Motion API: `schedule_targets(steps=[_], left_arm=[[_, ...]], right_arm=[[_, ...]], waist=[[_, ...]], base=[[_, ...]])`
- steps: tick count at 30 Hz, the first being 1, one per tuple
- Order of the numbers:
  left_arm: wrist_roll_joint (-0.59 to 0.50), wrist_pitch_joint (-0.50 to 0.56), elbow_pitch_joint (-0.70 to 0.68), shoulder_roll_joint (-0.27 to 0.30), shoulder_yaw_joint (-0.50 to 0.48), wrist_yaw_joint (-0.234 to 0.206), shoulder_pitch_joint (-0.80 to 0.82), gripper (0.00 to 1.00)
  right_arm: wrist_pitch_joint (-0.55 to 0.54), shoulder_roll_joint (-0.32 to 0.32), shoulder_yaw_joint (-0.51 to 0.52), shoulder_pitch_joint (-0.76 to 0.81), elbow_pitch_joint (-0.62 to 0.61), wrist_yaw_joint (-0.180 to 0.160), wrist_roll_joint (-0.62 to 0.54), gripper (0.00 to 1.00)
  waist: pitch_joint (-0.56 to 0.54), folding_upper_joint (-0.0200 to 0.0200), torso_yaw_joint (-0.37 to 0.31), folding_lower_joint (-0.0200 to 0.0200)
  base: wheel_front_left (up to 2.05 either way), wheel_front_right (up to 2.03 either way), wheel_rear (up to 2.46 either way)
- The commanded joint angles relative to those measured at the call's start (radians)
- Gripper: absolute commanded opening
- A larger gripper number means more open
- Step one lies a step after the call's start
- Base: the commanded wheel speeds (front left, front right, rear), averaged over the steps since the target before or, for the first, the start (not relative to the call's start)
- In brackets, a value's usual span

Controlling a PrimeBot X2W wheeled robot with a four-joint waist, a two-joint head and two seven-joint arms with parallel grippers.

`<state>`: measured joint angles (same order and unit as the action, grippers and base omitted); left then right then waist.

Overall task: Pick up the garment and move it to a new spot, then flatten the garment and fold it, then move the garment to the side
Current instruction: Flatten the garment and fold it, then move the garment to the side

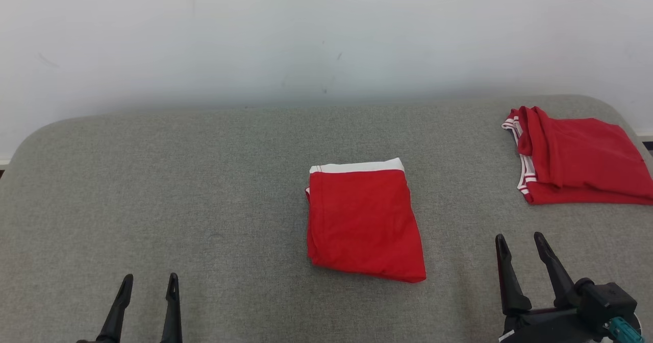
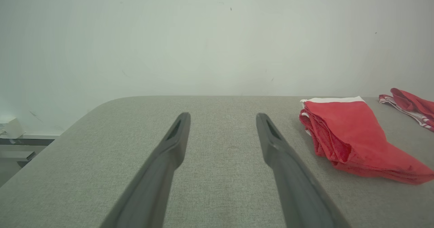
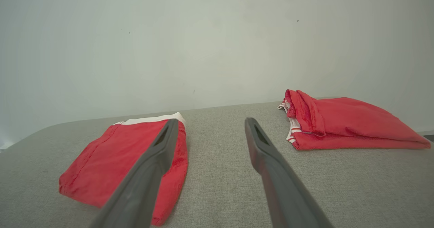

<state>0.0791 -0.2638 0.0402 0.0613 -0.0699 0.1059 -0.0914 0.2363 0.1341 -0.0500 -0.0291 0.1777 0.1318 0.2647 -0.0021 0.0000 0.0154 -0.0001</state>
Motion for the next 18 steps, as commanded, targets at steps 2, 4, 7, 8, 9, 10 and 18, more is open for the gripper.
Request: schedule_targets(steps=[2, 4, 7, 8, 9, 10, 18], left_arm=[[-0.011, 0.000, -0.007, 0.004, 0.002, -0.003, -0.014, 1.00], [-0.010, 0.000, -0.008, 0.003, 0.004, -0.004, -0.016, 1.00], [-0.010, 0.000, -0.009, 0.003, 0.005, -0.006, -0.018, 1.00], [-0.010, 0.000, -0.009, 0.003, 0.006, -0.006, -0.017, 1.00], [-0.009, 0.000, -0.009, 0.003, 0.006, -0.007, -0.016, 1.00], [-0.009, 0.000, -0.008, 0.003, 0.006, -0.007, -0.016, 1.00], [-0.005, 0.000, -0.004, 0.004, 0.009, -0.008, -0.009, 1.00]], right_arm=[[-0.005, -0.003, -0.001, 0.011, -0.010, -0.003, -0.005, 1.00], [-0.010, -0.007, -0.002, 0.013, -0.016, -0.003, -0.008, 1.00], [-0.014, -0.007, -0.001, 0.017, -0.019, -0.003, -0.012, 1.00], [-0.014, -0.007, 0.000, 0.019, -0.020, -0.003, -0.011, 1.00], [-0.016, -0.006, -0.001, 0.020, -0.020, -0.003, -0.010, 1.00], [-0.017, -0.006, -0.001, 0.021, -0.021, -0.003, -0.009, 1.00], [-0.021, 0.001, -0.013, 0.006, -0.019, -0.003, -0.008, 1.00]], waist=[[-0.001, 0.0000, 0.002, 0.0001], [-0.002, 0.0000, 0.003, 0.0001], [-0.003, 0.0000, 0.005, 0.0001], [-0.003, 0.0000, 0.005, 0.0001], [-0.003, 0.0000, 0.006, 0.0001], [-0.003, 0.0000, 0.006, 0.0001], [0.001, 0.0000, 0.010, 0.0001]], base=[[0.00, 0.00, 0.00], [0.00, 0.00, 0.00], [0.00, 0.00, 0.00], [0.00, 0.00, 0.00], [0.00, 0.00, 0.00], [0.00, 0.00, 0.00], [0.00, 0.00, 0.00]])
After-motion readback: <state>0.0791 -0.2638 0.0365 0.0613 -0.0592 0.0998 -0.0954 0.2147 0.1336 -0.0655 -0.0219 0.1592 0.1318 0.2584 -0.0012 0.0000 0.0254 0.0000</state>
